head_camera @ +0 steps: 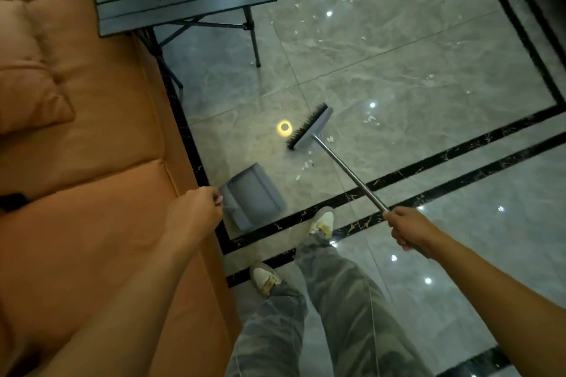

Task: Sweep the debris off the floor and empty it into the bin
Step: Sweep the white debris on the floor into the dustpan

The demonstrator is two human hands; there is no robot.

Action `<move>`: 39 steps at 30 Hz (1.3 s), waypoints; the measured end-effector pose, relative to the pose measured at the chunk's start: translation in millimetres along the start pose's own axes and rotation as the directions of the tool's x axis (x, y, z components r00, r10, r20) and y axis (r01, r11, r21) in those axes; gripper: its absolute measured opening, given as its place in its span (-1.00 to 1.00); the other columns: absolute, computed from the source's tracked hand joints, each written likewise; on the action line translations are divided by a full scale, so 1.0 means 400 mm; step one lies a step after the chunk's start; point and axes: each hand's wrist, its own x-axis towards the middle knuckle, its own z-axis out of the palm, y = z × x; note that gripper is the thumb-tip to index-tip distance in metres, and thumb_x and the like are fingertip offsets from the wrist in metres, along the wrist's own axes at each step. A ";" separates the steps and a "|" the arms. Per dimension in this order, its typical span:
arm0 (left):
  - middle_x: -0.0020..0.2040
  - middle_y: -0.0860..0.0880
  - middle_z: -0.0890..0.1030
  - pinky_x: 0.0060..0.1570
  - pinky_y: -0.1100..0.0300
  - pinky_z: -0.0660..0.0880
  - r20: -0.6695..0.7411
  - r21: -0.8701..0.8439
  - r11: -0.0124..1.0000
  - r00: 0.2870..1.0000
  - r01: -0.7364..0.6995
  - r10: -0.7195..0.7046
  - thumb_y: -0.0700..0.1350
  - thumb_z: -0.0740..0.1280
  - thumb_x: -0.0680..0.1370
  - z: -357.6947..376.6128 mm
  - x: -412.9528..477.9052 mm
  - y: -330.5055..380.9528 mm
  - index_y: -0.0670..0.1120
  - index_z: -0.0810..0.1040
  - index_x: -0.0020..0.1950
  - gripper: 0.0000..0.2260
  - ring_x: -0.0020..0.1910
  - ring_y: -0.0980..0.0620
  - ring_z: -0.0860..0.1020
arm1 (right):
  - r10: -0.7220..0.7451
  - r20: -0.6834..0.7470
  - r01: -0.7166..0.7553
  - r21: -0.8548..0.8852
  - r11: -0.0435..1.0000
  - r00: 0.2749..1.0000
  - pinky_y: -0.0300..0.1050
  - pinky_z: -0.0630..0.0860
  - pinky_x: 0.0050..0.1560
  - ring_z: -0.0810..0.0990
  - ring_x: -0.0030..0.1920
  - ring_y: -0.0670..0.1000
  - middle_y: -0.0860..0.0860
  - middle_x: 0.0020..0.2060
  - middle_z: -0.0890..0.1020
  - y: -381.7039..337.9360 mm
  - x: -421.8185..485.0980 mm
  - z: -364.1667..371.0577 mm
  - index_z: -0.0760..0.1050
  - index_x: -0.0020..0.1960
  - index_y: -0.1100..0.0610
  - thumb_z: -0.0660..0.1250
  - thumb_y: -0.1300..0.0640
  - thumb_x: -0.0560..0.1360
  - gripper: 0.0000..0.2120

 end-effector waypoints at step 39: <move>-0.52 0.09 0.33 -0.49 0.24 0.13 -0.191 0.266 0.945 0.950 -0.192 0.247 -0.10 0.38 0.54 -0.095 0.024 0.065 -0.02 0.49 -0.33 -0.76 -0.52 0.03 0.32 | 0.292 0.105 -0.294 0.009 0.956 0.951 -0.07 0.40 -0.53 0.33 -0.42 0.06 0.11 -0.34 0.36 0.029 0.050 0.169 0.42 0.02 0.23 0.10 0.19 0.67 -0.84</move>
